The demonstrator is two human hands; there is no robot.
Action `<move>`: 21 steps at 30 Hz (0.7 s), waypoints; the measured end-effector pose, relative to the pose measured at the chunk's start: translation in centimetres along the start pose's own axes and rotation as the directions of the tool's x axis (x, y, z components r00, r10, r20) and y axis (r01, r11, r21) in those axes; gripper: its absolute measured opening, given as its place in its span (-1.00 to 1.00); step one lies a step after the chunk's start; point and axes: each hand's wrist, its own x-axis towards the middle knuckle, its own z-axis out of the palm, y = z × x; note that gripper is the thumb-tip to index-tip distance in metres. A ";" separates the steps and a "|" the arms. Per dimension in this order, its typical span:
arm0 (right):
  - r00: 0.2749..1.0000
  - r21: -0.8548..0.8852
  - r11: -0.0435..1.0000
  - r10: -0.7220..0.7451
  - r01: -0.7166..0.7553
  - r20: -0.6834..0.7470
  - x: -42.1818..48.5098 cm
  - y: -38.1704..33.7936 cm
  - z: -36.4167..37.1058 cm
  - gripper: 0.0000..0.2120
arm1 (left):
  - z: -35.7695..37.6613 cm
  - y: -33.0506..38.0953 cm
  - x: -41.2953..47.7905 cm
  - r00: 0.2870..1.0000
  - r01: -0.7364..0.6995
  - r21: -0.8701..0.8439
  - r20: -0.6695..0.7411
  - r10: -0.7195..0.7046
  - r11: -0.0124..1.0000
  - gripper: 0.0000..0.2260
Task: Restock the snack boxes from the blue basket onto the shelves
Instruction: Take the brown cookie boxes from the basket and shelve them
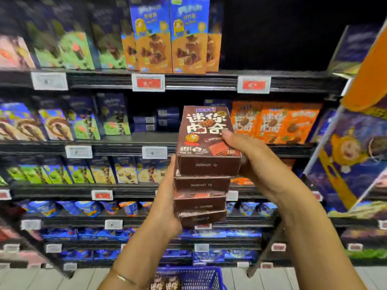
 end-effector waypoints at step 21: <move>0.978 0.042 0.982 -0.187 0.184 0.092 9.2 -3.0 -6.0 -0.53 | 3.0 3.7 8.8 0.999 -0.021 -0.068 -0.032 0.019 0.997 -0.50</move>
